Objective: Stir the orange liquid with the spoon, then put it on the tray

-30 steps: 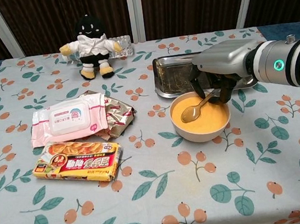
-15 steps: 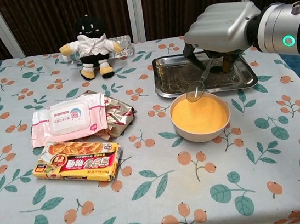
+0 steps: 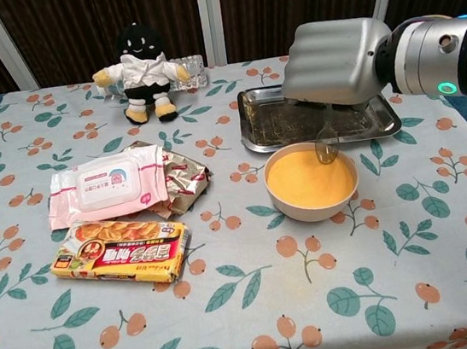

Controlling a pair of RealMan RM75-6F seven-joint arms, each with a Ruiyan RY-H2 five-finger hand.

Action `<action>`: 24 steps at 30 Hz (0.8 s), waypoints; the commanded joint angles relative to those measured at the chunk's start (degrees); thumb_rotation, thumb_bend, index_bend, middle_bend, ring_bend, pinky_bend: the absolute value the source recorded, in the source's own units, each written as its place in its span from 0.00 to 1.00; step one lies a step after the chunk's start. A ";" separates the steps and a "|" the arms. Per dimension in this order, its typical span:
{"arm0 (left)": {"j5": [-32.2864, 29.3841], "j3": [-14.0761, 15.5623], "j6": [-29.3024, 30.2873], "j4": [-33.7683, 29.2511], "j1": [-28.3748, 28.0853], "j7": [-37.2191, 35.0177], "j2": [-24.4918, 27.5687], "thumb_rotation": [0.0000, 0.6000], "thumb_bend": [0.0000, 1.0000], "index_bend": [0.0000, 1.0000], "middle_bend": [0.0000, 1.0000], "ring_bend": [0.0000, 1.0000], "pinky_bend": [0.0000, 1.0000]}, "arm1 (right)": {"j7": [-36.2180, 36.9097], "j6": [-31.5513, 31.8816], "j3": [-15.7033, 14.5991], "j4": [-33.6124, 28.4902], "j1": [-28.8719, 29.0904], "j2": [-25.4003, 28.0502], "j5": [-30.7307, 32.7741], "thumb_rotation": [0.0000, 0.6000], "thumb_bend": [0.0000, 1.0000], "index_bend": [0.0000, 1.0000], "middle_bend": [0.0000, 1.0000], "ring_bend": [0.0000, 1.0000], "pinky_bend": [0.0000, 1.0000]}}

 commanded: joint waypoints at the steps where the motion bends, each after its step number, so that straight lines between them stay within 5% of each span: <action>1: -0.04 0.01 -0.04 0.07 0.03 -0.04 -0.04 1.00 0.07 0.23 0.12 0.10 0.11 | -0.95 -0.24 0.02 0.67 0.23 -1.20 0.40 1.00 0.46 0.76 1.00 1.00 1.00; 13: -0.30 0.14 -0.32 0.89 0.29 -0.75 -0.47 1.00 0.07 0.23 0.12 0.10 0.11 | -1.53 -0.76 0.31 0.31 0.44 -4.54 1.10 1.00 0.47 0.78 1.00 1.00 1.00; 24: 0.18 0.15 -0.07 0.59 0.28 -0.51 -0.28 1.00 0.07 0.23 0.12 0.10 0.11 | 8.78 -0.30 2.20 -2.26 -2.33 -1.91 0.86 1.00 0.47 0.82 1.00 1.00 1.00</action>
